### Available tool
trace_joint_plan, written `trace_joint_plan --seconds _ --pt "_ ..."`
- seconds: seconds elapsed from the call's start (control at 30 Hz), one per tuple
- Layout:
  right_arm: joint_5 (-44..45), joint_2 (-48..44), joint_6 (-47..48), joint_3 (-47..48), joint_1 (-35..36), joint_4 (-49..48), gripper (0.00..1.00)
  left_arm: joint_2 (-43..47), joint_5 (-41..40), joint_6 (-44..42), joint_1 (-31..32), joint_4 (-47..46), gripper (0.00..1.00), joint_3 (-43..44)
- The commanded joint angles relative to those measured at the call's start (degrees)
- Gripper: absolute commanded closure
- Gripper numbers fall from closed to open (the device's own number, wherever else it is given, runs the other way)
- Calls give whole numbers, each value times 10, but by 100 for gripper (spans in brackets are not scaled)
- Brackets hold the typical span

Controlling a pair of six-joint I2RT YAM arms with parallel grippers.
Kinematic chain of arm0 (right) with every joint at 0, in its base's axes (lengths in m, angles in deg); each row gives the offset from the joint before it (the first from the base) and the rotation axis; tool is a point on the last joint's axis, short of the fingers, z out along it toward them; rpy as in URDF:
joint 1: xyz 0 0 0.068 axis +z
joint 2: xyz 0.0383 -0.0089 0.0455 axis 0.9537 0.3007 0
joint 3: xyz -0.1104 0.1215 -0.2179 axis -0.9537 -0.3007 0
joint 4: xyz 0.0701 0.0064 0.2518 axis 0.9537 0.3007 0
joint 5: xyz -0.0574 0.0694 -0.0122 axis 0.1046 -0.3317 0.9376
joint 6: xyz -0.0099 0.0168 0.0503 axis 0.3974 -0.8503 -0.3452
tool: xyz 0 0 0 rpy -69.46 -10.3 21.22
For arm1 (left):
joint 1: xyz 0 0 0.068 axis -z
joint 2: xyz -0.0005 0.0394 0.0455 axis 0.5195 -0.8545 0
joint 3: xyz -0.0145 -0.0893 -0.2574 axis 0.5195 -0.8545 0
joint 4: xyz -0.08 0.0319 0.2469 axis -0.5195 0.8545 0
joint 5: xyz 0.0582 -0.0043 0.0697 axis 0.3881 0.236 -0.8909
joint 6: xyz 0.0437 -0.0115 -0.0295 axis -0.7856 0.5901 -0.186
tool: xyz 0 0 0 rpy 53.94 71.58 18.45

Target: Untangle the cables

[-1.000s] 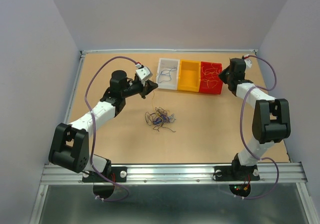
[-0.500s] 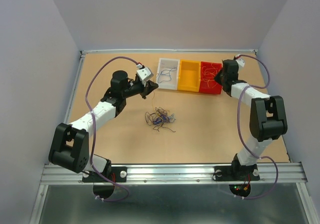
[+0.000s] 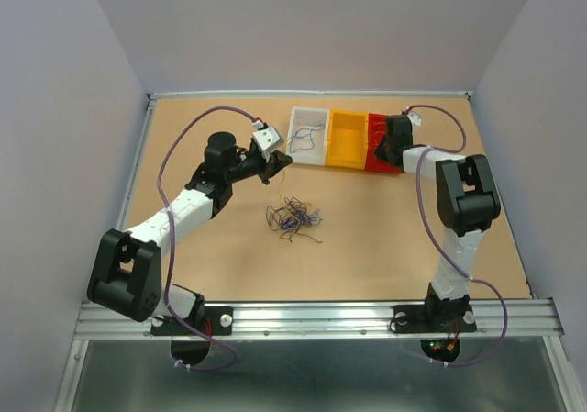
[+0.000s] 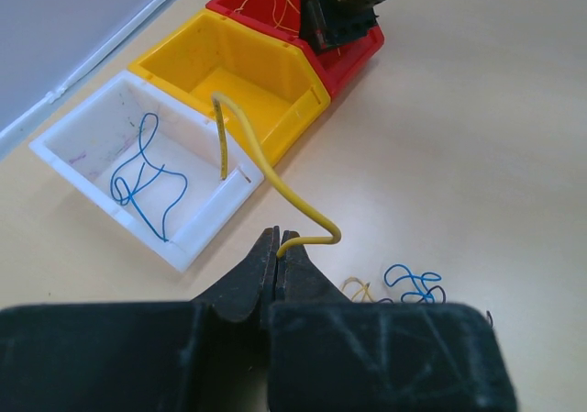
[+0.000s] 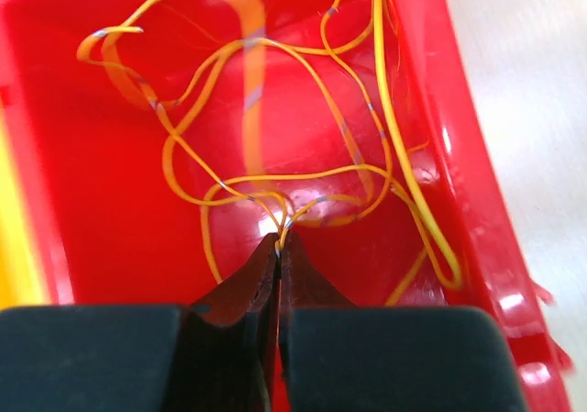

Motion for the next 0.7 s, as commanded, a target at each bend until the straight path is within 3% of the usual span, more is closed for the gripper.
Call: trace_joint_plan --seconds 0.0,0.17,0.2,0.47,0.57,0.6,0.67 --pt "17 16 13 36 0 1 99 23 -4 -12 7 -20 100 -4" --pt "18 -31 34 24 0 1 84 25 -7 -17 12 -17 100 -3" --pt "18 -43 43 21 0 2 70 28 -9 -18 13 -14 100 -3" --pt "-27 -199 67 -56 9 0 52 47 -20 -21 22 -7 100 -5" --pt "-66 -238 88 -77 22 -5 36 56 -22 -21 25 -4 100 -5" --pt "-70 -247 97 -89 34 -6 22 61 -21 -20 24 -2 100 -4" --pt "-78 -262 109 -103 48 -8 13 65 -20 -18 26 1 100 -4"
